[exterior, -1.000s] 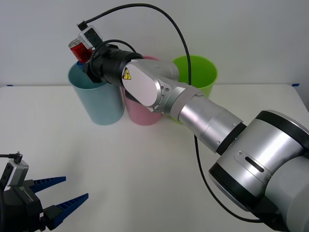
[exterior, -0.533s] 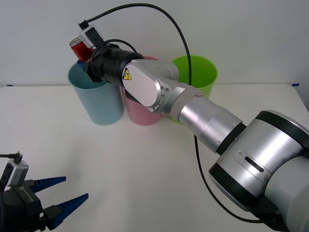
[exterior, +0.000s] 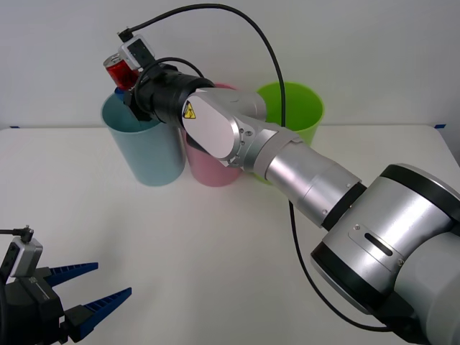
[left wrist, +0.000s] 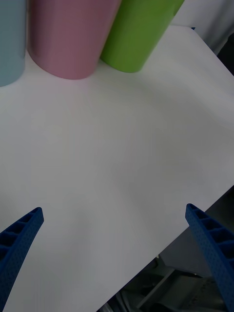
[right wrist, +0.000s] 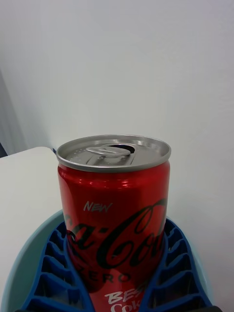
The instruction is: Put cans in the blue bin and PET bottles in the pink bin and trash in the green bin.
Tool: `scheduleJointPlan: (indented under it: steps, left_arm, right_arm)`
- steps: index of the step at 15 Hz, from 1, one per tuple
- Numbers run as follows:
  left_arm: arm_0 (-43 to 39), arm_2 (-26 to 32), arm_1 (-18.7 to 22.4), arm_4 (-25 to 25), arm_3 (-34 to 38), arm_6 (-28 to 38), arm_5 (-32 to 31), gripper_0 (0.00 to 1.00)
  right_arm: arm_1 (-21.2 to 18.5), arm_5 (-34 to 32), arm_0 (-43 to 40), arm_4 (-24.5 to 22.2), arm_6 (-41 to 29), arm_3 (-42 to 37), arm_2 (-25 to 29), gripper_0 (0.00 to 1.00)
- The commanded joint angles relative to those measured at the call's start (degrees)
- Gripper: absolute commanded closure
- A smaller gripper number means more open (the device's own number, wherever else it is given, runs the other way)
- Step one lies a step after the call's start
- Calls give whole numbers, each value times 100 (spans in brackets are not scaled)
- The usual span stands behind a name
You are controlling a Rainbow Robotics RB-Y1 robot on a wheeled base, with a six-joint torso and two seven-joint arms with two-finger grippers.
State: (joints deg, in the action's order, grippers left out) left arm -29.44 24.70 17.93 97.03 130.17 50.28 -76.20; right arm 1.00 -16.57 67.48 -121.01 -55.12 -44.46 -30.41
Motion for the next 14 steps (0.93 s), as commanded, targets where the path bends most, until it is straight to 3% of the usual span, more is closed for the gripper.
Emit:
scheduleJointPlan:
  steps: [1, 6, 14]
  left_arm:
    - [0, 0, 0, 0, 0, 0, 0, 0]
    - [0, 0, 0, 0, 0, 0, 0, 0]
    - [0, 0, 0, 0, 0, 0, 0, 0]
  right_arm:
    - [0, 13, -7, -1, -7, -1, 0, 29]
    - [0, 39, -7, 8, -7, -1, 0, 17]
    - [-4, 31, -7, 166, -16, -107, 0, 13]
